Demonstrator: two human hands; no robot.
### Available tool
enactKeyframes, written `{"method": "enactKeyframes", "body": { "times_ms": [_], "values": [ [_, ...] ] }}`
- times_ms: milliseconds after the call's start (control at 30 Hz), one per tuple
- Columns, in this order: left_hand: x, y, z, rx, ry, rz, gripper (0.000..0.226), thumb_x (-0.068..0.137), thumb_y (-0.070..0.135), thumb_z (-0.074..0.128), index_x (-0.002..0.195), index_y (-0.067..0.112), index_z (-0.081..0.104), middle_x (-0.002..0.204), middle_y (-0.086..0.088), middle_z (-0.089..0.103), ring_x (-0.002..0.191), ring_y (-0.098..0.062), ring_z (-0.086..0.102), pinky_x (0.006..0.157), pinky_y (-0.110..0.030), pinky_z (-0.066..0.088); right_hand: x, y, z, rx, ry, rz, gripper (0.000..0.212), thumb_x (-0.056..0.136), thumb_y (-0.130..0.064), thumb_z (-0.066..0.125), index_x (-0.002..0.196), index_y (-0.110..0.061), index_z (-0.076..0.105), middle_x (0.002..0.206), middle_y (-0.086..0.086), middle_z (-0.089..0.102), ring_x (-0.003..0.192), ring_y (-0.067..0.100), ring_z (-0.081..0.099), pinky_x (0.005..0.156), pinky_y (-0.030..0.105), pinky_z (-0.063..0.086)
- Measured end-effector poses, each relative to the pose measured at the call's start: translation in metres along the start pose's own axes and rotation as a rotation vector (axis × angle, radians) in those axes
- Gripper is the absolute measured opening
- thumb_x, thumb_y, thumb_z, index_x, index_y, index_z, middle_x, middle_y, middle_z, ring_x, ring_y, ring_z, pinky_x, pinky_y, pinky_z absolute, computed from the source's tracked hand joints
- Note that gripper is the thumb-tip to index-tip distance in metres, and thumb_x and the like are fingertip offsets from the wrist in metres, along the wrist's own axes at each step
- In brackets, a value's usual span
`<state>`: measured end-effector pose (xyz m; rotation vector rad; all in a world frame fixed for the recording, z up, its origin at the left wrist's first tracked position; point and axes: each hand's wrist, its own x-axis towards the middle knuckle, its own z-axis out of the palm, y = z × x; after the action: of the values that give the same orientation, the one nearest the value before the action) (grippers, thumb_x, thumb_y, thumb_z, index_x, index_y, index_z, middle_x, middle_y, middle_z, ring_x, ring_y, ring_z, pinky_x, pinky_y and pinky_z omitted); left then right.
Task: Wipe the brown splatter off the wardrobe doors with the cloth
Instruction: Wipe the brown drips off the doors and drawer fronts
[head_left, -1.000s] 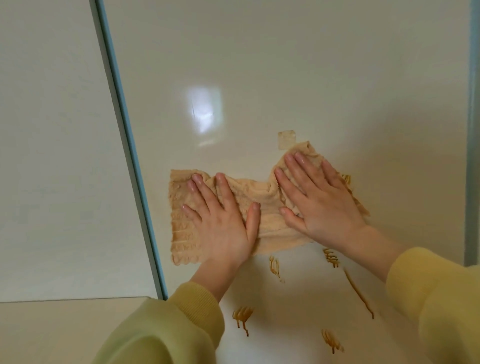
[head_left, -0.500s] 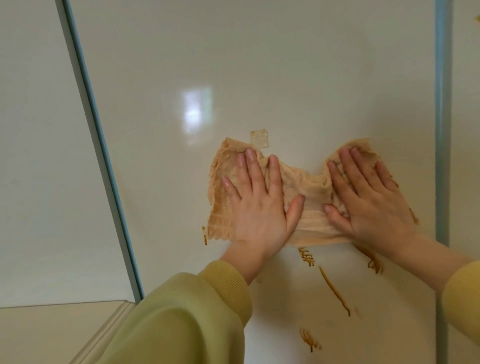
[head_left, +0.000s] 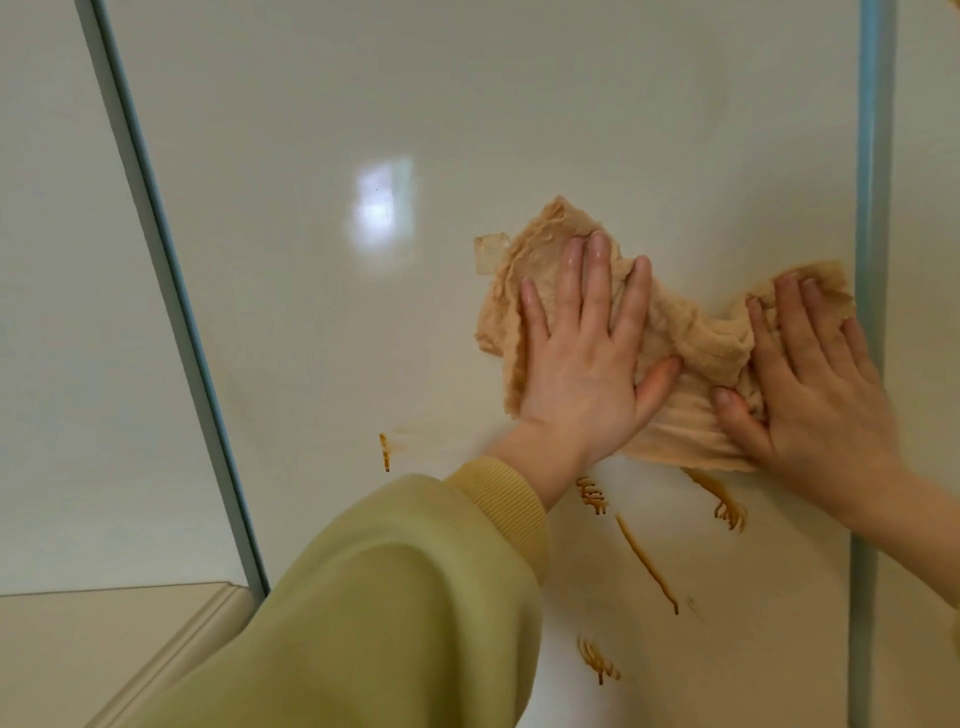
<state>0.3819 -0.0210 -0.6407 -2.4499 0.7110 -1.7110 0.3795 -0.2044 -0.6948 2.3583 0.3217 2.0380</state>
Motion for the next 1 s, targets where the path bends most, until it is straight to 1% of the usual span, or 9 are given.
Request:
{"method": "enactKeyframes", "body": {
  "times_ms": [100, 167, 367, 500, 600, 633, 767, 867, 1000],
  "values": [
    [0.008, 0.007, 0.012, -0.211, 0.256, 0.098, 0.072, 0.079, 0.043, 0.047, 0.132, -0.005, 0.042, 0.139, -0.037, 0.028, 0.135, -0.041, 0.012, 0.113, -0.049, -0.006, -0.008, 0.002, 0.001, 0.023, -0.015, 0.069, 0.069, 0.093, -0.051, 0.023, 0.142, -0.002, 0.024, 0.147, 0.023, 0.024, 0.138, 0.032, 0.017, 0.113, 0.043, 0.01],
    [0.01, 0.011, 0.02, -0.362, 0.354, 0.153, 0.067, 0.076, 0.034, 0.054, 0.124, -0.012, 0.047, 0.134, -0.042, 0.031, 0.134, -0.044, 0.012, 0.114, -0.049, 0.005, -0.017, -0.001, 0.001, 0.062, -0.021, 0.13, 0.069, 0.093, -0.051, 0.022, 0.142, -0.002, 0.023, 0.147, 0.025, 0.024, 0.138, 0.032, 0.016, 0.113, 0.043, 0.009],
    [-0.005, 0.012, 0.034, -0.438, 0.244, 0.316, 0.066, 0.076, 0.028, 0.062, 0.128, -0.008, 0.045, 0.142, -0.034, 0.027, 0.137, -0.037, 0.006, 0.111, -0.058, 0.016, -0.054, -0.026, 0.003, 0.163, -0.056, 0.335, 0.072, 0.093, -0.055, 0.017, 0.141, -0.002, 0.023, 0.148, 0.024, 0.02, 0.138, 0.032, 0.012, 0.114, 0.037, 0.001],
    [-0.04, 0.005, 0.042, -0.468, 0.092, 0.453, 0.067, 0.077, 0.031, 0.057, 0.136, 0.003, 0.037, 0.152, -0.017, 0.001, 0.141, -0.035, 0.004, 0.111, -0.058, 0.015, -0.088, -0.056, 0.006, 0.203, -0.128, 0.377, 0.074, 0.091, -0.059, 0.014, 0.142, -0.005, 0.019, 0.149, 0.021, 0.017, 0.139, 0.03, 0.008, 0.11, 0.048, 0.007],
    [-0.063, -0.011, 0.037, -0.383, 0.03, 0.553, 0.061, 0.077, 0.028, 0.054, 0.13, -0.002, 0.047, 0.144, -0.028, 0.03, 0.136, -0.037, 0.017, 0.116, -0.042, -0.003, -0.106, -0.08, 0.01, 0.199, -0.137, 0.351, 0.074, 0.092, -0.059, 0.014, 0.141, -0.004, 0.022, 0.147, 0.025, 0.021, 0.137, 0.033, 0.011, 0.107, 0.054, 0.012],
    [-0.066, -0.017, 0.033, -0.393, 0.021, 0.582, 0.059, 0.078, 0.027, 0.053, 0.128, -0.004, 0.048, 0.14, -0.031, 0.035, 0.134, -0.038, 0.019, 0.116, -0.04, -0.003, -0.107, -0.087, 0.012, 0.195, -0.129, 0.35, 0.074, 0.092, -0.059, 0.015, 0.14, -0.003, 0.023, 0.146, 0.027, 0.022, 0.136, 0.034, 0.012, 0.106, 0.055, 0.013],
    [-0.068, -0.04, 0.024, -0.503, -0.015, 0.64, 0.054, 0.08, 0.022, 0.05, 0.121, -0.013, 0.051, 0.132, -0.041, 0.037, 0.131, -0.044, 0.02, 0.116, -0.043, 0.008, -0.097, -0.107, 0.018, 0.205, -0.067, 0.296, 0.069, 0.093, -0.056, 0.02, 0.137, -0.003, 0.029, 0.143, 0.029, 0.026, 0.134, 0.037, 0.016, 0.103, 0.06, 0.018],
    [-0.083, -0.074, 0.018, -0.428, -0.02, 0.59, 0.055, 0.081, 0.025, 0.052, 0.125, -0.007, 0.05, 0.135, -0.037, 0.036, 0.134, -0.04, 0.019, 0.115, -0.046, 0.012, -0.083, -0.13, 0.023, 0.203, -0.046, 0.197, 0.065, 0.094, -0.054, 0.022, 0.136, -0.006, 0.032, 0.142, 0.029, 0.028, 0.134, 0.037, 0.018, 0.104, 0.059, 0.018],
    [-0.105, -0.116, 0.011, -0.316, 0.038, 0.493, 0.057, 0.092, 0.038, 0.032, 0.127, -0.003, 0.049, 0.136, -0.034, 0.036, 0.135, -0.04, 0.018, 0.114, -0.048, 0.014, -0.06, -0.162, 0.035, 0.15, 0.029, 0.078, 0.057, 0.096, -0.049, 0.025, 0.134, -0.009, 0.037, 0.139, 0.026, 0.036, 0.131, 0.037, 0.025, 0.105, 0.052, 0.017]
  ]
}}
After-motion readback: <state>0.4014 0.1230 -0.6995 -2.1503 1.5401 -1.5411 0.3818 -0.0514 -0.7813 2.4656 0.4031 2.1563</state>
